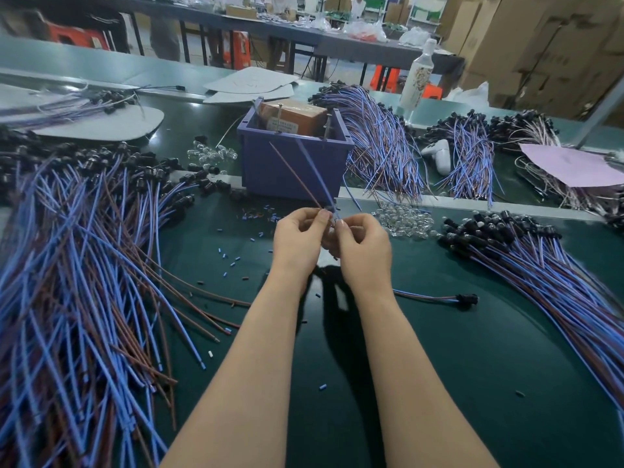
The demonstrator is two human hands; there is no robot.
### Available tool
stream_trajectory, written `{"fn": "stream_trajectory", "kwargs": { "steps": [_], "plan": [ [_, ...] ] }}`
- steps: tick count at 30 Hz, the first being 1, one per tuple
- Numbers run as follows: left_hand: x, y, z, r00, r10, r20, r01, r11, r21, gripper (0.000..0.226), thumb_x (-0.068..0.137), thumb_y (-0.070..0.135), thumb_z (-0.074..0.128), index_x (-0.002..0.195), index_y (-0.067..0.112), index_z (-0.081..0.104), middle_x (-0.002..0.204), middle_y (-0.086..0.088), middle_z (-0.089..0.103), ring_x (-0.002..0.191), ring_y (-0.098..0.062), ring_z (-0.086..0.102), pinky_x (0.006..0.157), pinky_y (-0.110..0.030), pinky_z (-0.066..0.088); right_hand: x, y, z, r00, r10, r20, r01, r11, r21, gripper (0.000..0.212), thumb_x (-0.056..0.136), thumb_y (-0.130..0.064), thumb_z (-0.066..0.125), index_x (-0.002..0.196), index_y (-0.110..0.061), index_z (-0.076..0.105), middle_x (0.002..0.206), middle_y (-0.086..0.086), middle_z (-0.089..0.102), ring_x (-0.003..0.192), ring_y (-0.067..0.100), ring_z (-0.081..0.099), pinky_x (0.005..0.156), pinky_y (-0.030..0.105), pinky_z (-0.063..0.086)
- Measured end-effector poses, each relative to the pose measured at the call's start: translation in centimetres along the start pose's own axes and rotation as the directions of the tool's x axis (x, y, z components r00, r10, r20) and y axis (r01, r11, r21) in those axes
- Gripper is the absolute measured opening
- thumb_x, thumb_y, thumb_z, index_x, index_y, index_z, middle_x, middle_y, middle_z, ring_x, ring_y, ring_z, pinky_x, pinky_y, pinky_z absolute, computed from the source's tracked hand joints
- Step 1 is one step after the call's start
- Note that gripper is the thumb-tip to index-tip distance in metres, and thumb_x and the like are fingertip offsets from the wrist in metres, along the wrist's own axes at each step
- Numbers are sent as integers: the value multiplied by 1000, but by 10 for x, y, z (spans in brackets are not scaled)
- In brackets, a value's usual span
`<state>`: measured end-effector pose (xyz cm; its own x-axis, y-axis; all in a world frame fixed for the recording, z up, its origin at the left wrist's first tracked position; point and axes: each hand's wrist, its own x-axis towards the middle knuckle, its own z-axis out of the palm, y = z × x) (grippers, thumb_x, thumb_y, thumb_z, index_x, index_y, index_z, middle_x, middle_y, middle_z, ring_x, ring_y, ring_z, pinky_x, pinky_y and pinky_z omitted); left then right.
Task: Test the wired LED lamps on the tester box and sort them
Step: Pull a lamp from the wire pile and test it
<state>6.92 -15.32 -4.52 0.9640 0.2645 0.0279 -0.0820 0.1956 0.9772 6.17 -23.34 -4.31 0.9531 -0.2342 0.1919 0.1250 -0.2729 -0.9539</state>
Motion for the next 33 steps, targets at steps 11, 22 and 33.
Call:
{"fn": "stream_trajectory", "kwargs": {
  "steps": [11, 22, 33],
  "plan": [
    [6, 3, -8, 966, 123, -229, -119, 992, 31, 18, 98, 14, 47, 82, 17, 56, 69, 3, 64, 64, -10, 59, 77, -35, 52, -1, 0, 0, 997, -16, -76, 15, 1000, -20, 32, 95, -6, 45, 123, -18, 54, 72, -2, 63, 64, 18, 65, 77, 37, 56],
    [12, 3, -10, 966, 169, -194, -146, 981, 128, 14, 96, 16, 51, 90, 13, 63, 69, 5, 63, 64, -6, 57, 72, -25, 48, -3, 0, -1, 1000, -7, 23, 10, 993, -115, 36, 94, -6, 46, 126, -18, 56, 83, 7, 69, 61, 12, 66, 66, 23, 54],
    [12, 4, -10, 971, 164, -174, -141, 980, 141, 15, 97, 16, 50, 93, 12, 64, 70, 5, 63, 67, -6, 58, 78, -28, 50, -4, -1, 3, 999, -9, 53, 13, 996, -85, 40, 94, -4, 44, 130, -19, 54, 94, 11, 69, 50, 2, 62, 64, 25, 57]
  ]
}}
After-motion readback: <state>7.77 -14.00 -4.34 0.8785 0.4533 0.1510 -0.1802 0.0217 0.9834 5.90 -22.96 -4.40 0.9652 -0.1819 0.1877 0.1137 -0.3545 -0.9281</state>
